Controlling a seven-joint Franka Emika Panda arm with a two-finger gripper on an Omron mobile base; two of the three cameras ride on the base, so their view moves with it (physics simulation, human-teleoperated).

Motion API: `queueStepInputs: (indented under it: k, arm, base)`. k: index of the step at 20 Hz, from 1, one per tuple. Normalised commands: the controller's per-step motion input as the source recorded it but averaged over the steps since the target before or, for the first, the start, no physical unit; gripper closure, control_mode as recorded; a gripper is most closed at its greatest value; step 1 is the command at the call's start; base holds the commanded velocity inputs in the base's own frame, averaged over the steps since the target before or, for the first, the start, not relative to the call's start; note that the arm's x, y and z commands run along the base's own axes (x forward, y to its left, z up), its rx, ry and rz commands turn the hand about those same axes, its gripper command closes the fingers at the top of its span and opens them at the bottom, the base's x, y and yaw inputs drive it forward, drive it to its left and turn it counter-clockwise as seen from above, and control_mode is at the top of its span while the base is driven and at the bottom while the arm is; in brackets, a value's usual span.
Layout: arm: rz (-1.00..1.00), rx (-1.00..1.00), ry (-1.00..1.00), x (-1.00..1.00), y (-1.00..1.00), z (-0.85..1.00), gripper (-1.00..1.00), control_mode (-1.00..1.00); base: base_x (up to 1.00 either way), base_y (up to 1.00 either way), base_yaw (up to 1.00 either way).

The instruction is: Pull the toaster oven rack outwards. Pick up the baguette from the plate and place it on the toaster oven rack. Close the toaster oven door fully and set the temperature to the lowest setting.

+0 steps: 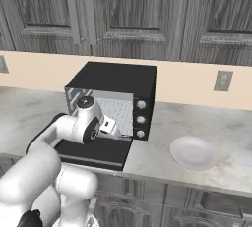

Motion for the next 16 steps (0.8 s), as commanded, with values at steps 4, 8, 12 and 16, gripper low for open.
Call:
queueStepInputs:
  k: [4, 8, 12, 16]
  arm:
    - [0.00, -0.01, 0.00, 0.06, 0.17, -0.22, -1.00, -1.00]
    - [0.00, 0.00, 0.02, 0.00, 0.06, -0.22, -1.00, -1.00]
    - [0.00, -0.01, 0.01, 0.09, 0.05, -0.14, -1.00, -1.00]
    - [0.00, -0.01, 0.00, 0.15, 0.09, 0.00, -1.00, -1.00]
  base:
    - [0.00, 0.00, 0.00]
    - [0.00, 0.00, 0.00]
    - [0.00, 0.00, 0.00]
    - [0.00, 0.00, 0.00]
